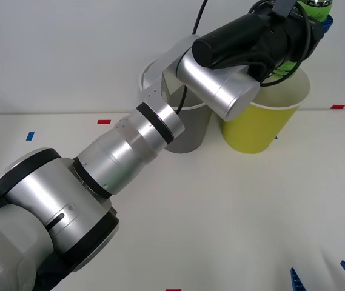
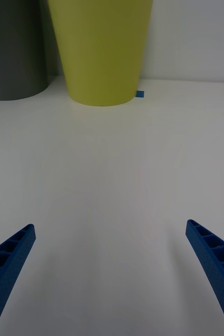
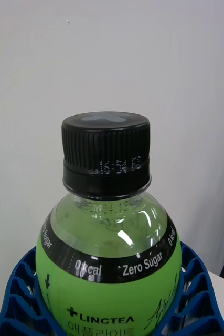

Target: Put cans in the gray bin and PET bottles in the light green bin.

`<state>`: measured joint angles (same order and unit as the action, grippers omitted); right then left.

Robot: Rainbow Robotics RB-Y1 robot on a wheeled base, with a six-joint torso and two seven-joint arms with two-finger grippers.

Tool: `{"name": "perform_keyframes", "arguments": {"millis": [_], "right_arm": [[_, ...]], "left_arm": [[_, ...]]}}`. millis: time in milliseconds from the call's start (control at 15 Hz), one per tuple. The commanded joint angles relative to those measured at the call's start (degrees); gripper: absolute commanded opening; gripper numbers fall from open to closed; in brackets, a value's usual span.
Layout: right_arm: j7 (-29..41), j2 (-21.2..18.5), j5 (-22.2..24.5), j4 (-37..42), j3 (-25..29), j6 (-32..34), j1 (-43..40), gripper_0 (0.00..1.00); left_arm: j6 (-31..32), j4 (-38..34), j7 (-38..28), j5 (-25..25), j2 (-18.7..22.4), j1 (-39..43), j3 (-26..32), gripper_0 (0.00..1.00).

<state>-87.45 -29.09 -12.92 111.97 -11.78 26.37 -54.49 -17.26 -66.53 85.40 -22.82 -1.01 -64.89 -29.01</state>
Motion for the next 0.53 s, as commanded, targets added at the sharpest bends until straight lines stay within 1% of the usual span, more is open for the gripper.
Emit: {"name": "perform_keyframes", "arguments": {"millis": [67, 333, 400, 467, 533], "right_arm": [[0.00, 0.00, 0.00, 0.00, 0.00, 0.00, 0.00, 1.00], [0.00, 0.00, 0.00, 0.00, 0.00, 0.00, 0.00, 1.00], [0.00, 0.00, 0.00, 0.00, 0.00, 0.00, 0.00, 1.00], [0.00, 0.00, 0.00, 0.00, 0.00, 0.00, 0.00, 1.00], [0.00, 0.00, 0.00, 0.00, 0.00, 0.00, 0.00, 1.00]], "left_arm": [[6.89, 4.22, 0.12, -0.12, 0.01, 0.03, -0.08, 0.00], [6.89, 4.22, -0.05, -0.29, 0.01, 0.03, -0.08, 0.00], [6.89, 4.22, -0.14, -0.21, 0.01, 0.03, -0.08, 0.02], [6.89, 4.22, -0.23, -0.21, 0.01, 0.03, -0.08, 0.64], [6.89, 4.22, -0.23, -0.29, 0.01, 0.03, -0.08, 0.99]]}}
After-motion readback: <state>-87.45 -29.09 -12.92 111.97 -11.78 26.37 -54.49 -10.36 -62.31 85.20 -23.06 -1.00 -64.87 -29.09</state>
